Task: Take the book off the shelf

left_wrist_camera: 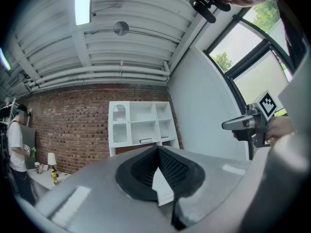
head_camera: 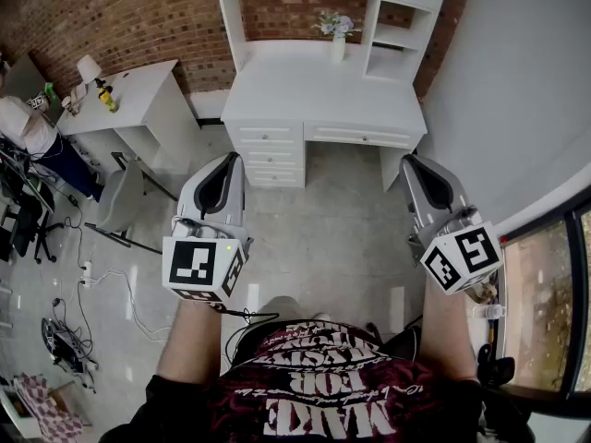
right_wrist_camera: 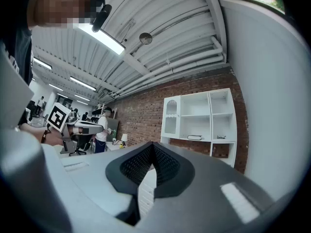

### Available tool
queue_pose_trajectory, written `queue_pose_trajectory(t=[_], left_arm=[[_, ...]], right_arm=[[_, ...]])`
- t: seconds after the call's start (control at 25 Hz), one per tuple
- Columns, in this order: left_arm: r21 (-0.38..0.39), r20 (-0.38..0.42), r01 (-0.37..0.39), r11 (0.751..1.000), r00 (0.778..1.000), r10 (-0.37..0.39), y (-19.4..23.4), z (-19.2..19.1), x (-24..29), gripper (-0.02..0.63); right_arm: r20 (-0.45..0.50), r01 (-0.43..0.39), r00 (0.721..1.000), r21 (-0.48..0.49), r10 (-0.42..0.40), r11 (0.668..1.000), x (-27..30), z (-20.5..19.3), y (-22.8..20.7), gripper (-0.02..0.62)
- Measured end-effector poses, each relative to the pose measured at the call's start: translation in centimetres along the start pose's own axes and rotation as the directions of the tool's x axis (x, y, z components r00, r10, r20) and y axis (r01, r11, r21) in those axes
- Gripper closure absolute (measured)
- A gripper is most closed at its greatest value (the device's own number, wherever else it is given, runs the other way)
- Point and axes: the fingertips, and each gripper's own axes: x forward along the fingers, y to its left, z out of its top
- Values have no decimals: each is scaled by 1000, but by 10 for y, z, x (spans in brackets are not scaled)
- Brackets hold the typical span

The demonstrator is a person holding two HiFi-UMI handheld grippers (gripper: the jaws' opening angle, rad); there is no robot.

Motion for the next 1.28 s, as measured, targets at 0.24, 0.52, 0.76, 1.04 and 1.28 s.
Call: queue_pose_trajectory(t=[0.24,0.52,0.76,1.04,1.28], left_arm=[[8,-9,4,1000,1000,-4,-7,-1,3,606],[13,-2,13,1000,1000,-13,-21,2,6,606],[4,7,16,1000,1000,-16,-28,5,16,606],[14,-14,47,999,999,-47,-40,2,29,606],[6,-41,63,998,997,-62,-40,-14,48,606]], right_arm=[[15,-21,1000,40,20,999,-2,-3,-4,566],[36,-57,998,81,54,995,-15,-9,-7,566],[43,-49,998,75,46,996,-24,-7,-20,566],[20,-25,1000,75,24,997,-29,-11,-33,566],[0,-8,1000,95,8,995,-21,-26,-41,566]])
